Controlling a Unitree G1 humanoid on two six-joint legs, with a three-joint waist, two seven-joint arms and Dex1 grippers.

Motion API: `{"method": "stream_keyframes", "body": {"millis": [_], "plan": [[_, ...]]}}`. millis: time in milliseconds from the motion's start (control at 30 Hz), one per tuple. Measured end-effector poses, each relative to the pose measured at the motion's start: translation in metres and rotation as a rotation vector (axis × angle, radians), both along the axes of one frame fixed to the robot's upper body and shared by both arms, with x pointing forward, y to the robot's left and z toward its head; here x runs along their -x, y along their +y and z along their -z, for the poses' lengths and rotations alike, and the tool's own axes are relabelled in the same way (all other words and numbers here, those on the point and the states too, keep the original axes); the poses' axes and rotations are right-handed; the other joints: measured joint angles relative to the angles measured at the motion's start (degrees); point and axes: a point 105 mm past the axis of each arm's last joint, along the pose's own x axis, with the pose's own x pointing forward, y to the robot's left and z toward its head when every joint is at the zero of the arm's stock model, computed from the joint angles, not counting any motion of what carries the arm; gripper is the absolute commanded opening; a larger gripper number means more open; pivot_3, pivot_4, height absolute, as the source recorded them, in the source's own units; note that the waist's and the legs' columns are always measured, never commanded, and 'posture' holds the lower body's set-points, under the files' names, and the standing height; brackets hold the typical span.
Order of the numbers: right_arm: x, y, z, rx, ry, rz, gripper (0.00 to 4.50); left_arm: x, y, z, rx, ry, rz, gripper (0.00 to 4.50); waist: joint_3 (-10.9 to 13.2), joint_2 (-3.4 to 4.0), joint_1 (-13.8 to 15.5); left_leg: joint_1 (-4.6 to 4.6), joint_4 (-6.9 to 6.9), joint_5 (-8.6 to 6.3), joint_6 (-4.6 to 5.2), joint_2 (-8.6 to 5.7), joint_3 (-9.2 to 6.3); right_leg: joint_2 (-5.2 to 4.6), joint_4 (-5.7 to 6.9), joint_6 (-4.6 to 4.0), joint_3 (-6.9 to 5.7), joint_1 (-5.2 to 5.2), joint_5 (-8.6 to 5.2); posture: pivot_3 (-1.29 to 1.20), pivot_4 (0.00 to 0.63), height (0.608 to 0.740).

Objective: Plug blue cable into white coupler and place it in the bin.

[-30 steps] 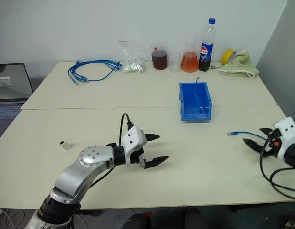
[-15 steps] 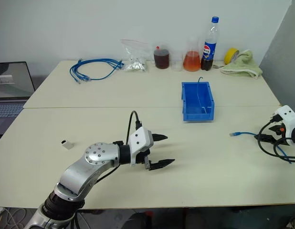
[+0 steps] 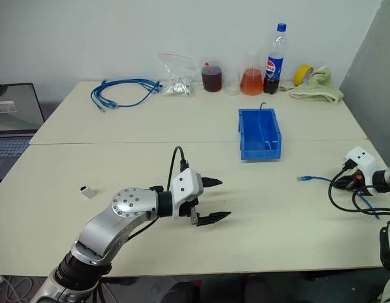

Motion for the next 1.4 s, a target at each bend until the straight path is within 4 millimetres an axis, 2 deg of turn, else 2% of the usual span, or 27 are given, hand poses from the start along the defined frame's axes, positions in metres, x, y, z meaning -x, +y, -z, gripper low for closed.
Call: {"method": "stream_keyframes", "body": {"millis": [167,333,467,567,733,900,1000,1400], "plan": [[0.0,0.004,-0.001,0.022,-0.004,-0.061,0.05,0.001,0.0,0.0,-0.002,-0.004,0.01,4.5,0.0,0.0,0.0,0.0,0.01,0.0,0.0,0.0,0.01,0.01,0.01,0.01,0.01,0.0,0.01,0.0,0.15,0.74],[0.0,0.025,-0.003,0.059,-0.002,-0.263,0.05,0.0,0.007,0.006,-0.033,0.001,0.001,4.5,0.0,0.01,-0.4,0.0,0.0,0.0,0.01,0.01,0.01,0.02,0.02,0.01,0.02,-0.03,0.01,0.0,0.15,0.74],[-0.004,0.059,-0.013,0.115,-0.025,-0.508,0.05,0.002,0.017,0.014,-0.058,0.027,-0.014,4.5,0.0,0.05,-0.5,-0.02,0.0,-0.01,0.01,0.03,-0.01,-0.01,0.05,0.01,0.03,-0.07,0.01,0.0,0.15,0.74],[-0.008,0.097,-0.025,0.184,-0.081,-0.711,0.05,0.007,0.04,0.028,-0.111,0.07,-0.066,4.5,0.0,0.06,-1.0,-0.01,-0.07,-0.01,0.0,0.09,-0.13,0.02,0.05,0.01,0.03,-0.11,0.0,0.0,0.15,0.74],[-0.001,0.156,-0.017,0.185,-0.112,-0.906,0.05,0.019,0.072,0.045,-0.18,0.139,-0.141,4.5,0.1,0.07,-0.3,-0.08,-0.02,-0.06,0.09,0.09,-0.41,-0.07,0.06,0.01,-0.03,-0.11,0.0,0.0,0.15,0.74],[0.009,0.212,-0.002,0.079,-0.125,-0.953,0.05,0.027,0.099,0.055,-0.206,0.189,-0.243,4.5,0.1,0.1,0.3,-0.12,-0.02,-0.06,0.11,0.08,-0.57,-0.12,0.06,0.01,-0.08,-0.13,0.0,0.0,0.15,0.74],[0.014,0.233,0.0,0.023,-0.138,-0.94,0.05,0.028,0.108,0.056,-0.211,0.195,-0.285,4.5,0.1,0.1,0.5,-0.13,-0.01,-0.07,0.11,0.05,-0.6,-0.12,0.05,0.01,-0.1,-0.12,0.0,0.0,0.15,0.74],[0.012,0.265,0.006,-0.052,-0.168,-0.883,0.05,0.028,0.116,0.058,-0.209,0.199,-0.324,4.5,0.1,0.11,0.1,-0.11,-0.06,-0.07,0.11,0.03,-0.55,0.0,0.07,0.0,-0.09,-0.21,0.0,0.0,0.15,0.74]]}}
